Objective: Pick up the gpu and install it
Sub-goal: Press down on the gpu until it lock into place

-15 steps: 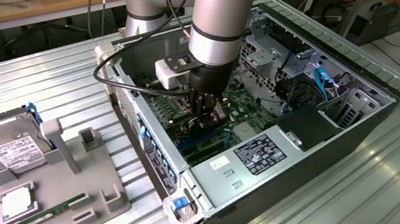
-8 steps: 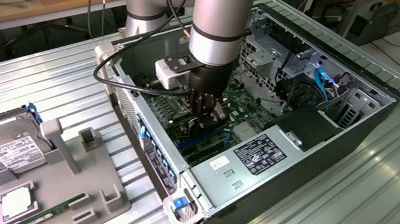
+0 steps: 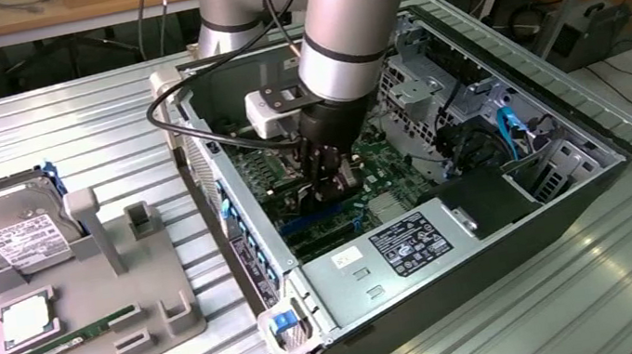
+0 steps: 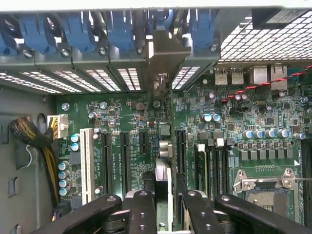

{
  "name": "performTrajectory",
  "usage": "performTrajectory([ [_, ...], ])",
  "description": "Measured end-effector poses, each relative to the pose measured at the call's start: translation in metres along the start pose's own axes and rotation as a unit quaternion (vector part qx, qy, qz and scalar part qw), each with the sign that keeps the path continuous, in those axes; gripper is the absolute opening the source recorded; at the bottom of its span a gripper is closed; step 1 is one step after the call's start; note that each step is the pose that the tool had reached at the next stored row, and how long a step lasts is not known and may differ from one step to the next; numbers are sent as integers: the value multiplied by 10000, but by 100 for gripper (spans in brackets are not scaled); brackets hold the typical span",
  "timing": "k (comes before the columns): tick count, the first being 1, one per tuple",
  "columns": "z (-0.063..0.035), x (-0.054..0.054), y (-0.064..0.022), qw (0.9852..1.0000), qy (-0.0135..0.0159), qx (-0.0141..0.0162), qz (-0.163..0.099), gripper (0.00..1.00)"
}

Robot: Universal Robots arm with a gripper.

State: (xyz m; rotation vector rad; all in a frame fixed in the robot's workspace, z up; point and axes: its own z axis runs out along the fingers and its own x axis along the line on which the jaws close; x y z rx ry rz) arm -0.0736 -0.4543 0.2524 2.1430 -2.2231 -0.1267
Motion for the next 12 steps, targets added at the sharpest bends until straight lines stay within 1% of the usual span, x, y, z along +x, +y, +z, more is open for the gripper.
performTrajectory([
  [5,37,1,-3,10000,-2,1,13,26],
  [12,55,1,-5,10000,-7,0,17,26],
])
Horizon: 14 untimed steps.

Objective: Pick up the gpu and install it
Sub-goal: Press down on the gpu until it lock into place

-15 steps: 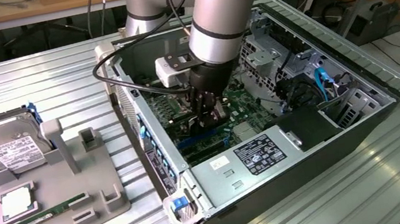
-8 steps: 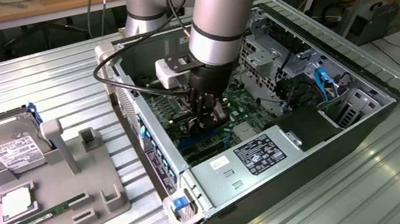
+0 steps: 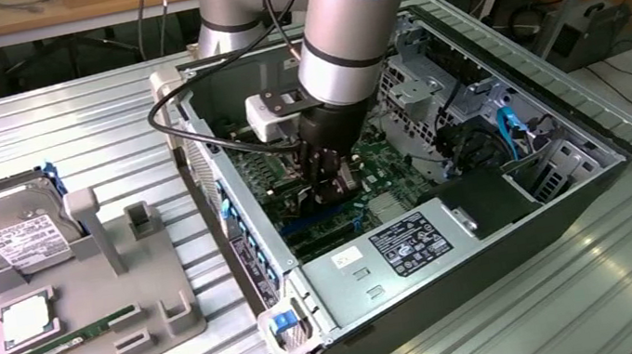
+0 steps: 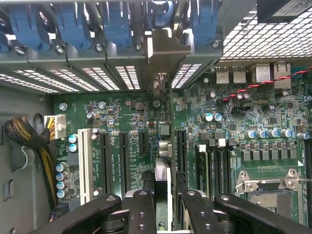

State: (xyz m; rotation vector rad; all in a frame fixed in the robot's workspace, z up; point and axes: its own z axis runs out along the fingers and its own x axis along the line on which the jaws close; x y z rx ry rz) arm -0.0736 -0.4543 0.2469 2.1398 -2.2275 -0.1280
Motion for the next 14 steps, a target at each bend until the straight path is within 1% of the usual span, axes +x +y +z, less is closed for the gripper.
performTrajectory([
  [3,0,0,0,10000,0,0,0,26],
  [5,7,-2,-1,10000,-10,2,0,27],
  [6,4,-1,0,10000,-5,2,0,27],
  [7,1,0,0,10000,-1,0,0,33],
  [11,-5,0,1,10000,1,0,0,33],
  [12,-33,-1,3,10000,0,0,0,33],
  [14,-187,-4,18,10000,0,0,1,33],
])
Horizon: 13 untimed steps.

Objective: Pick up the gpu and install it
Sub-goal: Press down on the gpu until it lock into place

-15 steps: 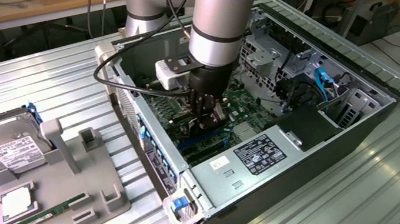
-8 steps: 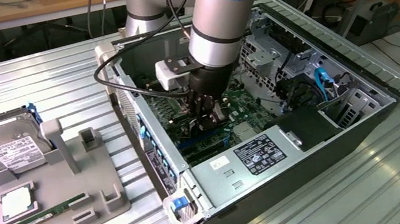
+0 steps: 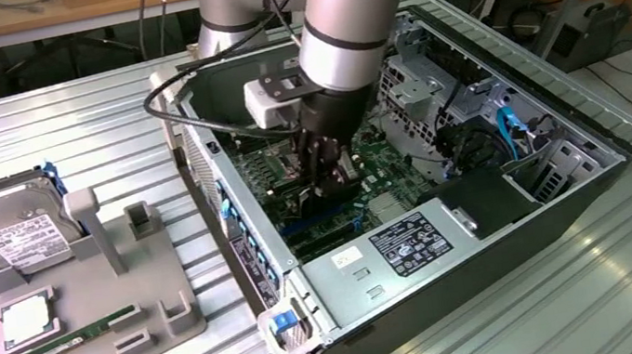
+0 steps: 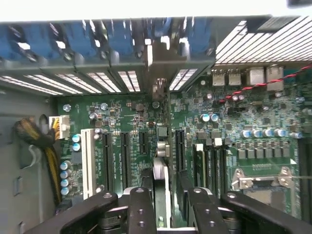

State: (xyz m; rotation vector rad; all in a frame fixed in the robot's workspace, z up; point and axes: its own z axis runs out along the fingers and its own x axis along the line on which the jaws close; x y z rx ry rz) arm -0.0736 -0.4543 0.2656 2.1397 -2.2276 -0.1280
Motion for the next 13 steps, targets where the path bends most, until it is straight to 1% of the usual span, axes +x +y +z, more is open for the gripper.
performTrajectory([
  [2,-146,-4,14,10000,-1,0,0,33],
  [4,-258,-5,25,10000,-1,0,0,33],
  [5,-291,-6,27,10000,0,2,-1,32],
  [6,-316,-7,29,10000,0,7,-1,25],
  [7,-316,-7,31,10000,-3,33,-1,19],
  [8,-314,-6,39,10000,-4,85,-3,13],
  [9,-307,-6,51,9999,-6,132,-4,11],
  [10,-294,-5,73,9999,-7,172,-5,11],
  [11,-271,-3,99,9998,-8,194,-5,11],
  [13,-227,-1,132,9998,-8,207,-5,11],
])
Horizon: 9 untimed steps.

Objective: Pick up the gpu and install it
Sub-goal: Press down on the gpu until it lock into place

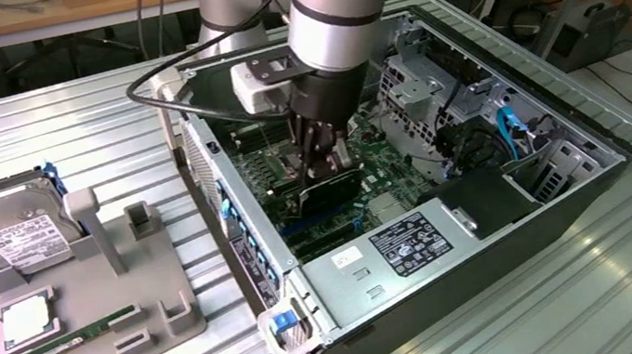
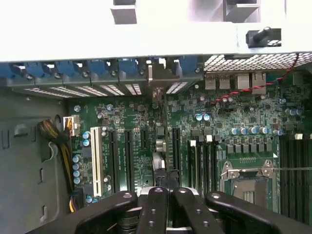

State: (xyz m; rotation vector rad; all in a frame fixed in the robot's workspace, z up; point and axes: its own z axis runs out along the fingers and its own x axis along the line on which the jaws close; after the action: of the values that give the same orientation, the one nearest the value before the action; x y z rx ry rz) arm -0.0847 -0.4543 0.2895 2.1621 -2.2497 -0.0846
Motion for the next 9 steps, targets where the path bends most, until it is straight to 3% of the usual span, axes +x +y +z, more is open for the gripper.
performTrajectory([
  [2,77,1,11,10000,0,8,-2,11],
  [9,207,4,8,10000,8,7,-2,11],
])
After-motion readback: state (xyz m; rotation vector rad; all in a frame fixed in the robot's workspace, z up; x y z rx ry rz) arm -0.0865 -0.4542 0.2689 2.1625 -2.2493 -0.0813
